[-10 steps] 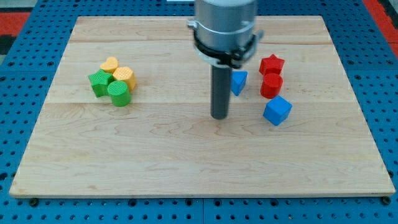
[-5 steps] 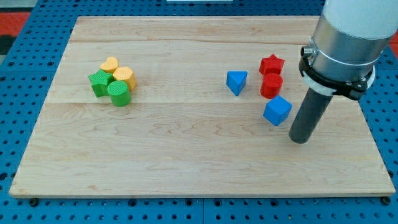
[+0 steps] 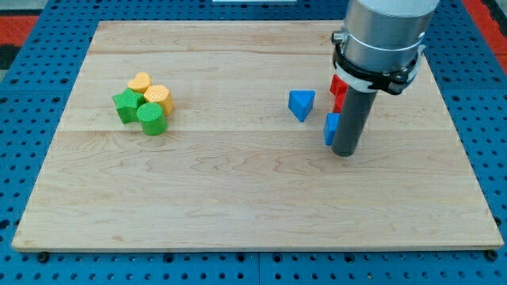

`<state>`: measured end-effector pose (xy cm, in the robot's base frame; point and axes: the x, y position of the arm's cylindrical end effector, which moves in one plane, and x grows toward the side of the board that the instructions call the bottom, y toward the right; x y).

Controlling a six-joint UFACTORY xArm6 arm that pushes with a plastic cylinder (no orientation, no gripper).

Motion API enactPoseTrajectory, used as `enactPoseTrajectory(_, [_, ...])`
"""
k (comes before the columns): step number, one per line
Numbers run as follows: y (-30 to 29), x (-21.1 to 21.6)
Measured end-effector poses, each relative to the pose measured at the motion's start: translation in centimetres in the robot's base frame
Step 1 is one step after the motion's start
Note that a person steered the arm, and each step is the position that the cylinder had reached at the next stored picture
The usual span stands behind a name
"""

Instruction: Place the blue cube at the left side of the blue triangle

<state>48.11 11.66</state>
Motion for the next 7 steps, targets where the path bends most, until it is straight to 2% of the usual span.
enactPoseTrajectory(4, [-3.7,-1.7])
enactPoseTrajectory(6, [-1.2,-0.6])
enactPoseTrajectory(7, [2.2,-0.6])
